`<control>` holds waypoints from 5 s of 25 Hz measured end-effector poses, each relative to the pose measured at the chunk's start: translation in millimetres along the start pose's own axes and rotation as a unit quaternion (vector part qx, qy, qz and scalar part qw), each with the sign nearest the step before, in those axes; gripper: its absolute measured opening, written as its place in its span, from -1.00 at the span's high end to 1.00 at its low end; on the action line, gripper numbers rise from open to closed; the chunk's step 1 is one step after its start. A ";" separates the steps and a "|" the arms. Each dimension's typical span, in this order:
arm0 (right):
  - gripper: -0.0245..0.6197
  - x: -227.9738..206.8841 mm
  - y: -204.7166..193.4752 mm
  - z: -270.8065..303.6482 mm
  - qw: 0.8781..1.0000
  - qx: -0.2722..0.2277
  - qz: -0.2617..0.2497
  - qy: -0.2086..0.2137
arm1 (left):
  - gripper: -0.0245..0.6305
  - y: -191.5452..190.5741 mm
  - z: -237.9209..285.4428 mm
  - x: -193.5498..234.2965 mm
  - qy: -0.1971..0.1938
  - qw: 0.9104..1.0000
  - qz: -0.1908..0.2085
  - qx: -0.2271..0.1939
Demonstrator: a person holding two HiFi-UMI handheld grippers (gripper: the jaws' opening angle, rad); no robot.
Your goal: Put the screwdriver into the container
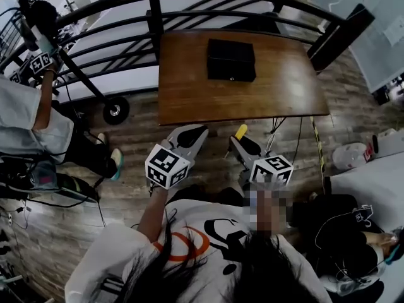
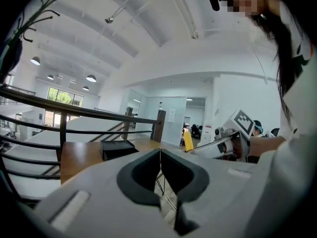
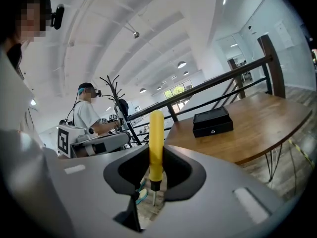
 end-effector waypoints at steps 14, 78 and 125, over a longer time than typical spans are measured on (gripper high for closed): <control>0.60 -88.3 44.0 49.3 1.000 0.017 0.006 0.018 | 0.93 -1.4 66.7 46.3 0.036 0.999 -0.017 0.009; 0.60 -288.5 172.1 314.0 0.904 0.265 -0.314 0.115 | 0.93 44.3 254.9 238.6 0.101 0.993 -0.034 0.042; 0.62 -323.4 75.6 370.1 0.859 0.424 -0.255 0.135 | 0.93 44.9 247.8 244.7 0.111 0.992 -0.044 0.045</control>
Point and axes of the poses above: the fingertips, and each gripper's own axes: z forward along the fingers, x to its left, y out of its top, the point moved 4 cm from there along -z, backward along the fingers
